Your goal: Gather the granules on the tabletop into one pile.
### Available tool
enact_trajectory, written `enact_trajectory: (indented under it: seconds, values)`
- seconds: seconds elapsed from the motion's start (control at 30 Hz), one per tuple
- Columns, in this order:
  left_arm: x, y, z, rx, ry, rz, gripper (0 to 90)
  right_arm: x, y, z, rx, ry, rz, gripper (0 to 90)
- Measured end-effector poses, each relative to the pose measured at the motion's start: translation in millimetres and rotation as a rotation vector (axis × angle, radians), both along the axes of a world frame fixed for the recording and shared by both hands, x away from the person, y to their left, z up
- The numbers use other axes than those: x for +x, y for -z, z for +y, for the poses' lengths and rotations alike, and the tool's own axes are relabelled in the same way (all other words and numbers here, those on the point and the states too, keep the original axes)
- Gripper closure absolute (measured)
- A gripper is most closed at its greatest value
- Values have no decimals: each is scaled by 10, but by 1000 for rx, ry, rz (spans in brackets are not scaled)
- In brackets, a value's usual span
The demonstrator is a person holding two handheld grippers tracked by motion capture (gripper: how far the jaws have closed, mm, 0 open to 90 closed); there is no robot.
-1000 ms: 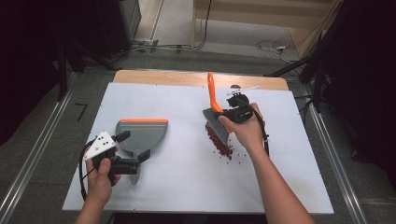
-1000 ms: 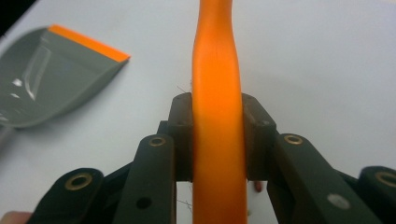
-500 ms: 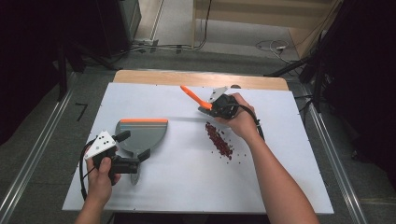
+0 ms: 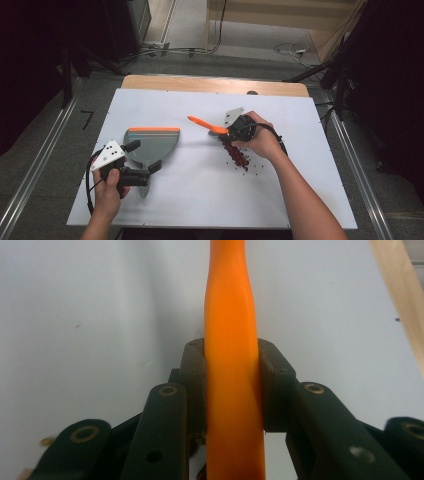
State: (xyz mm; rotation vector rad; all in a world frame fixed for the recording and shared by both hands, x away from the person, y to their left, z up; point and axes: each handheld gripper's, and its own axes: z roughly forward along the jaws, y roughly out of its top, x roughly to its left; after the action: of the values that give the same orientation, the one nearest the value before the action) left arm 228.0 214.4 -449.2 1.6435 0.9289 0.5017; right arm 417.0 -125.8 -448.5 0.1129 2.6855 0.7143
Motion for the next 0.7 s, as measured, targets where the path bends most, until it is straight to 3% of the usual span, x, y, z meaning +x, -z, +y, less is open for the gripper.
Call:
enact_trajectory:
  seconds: [0.57, 0.7]
  values:
    - [9, 10, -23, 3, 9, 2, 0, -278, -23, -147, -7, -63, 41, 689]
    - [8, 2, -32, 4, 9, 3, 0, -310, -58, -186, 22, -15, 42, 688]
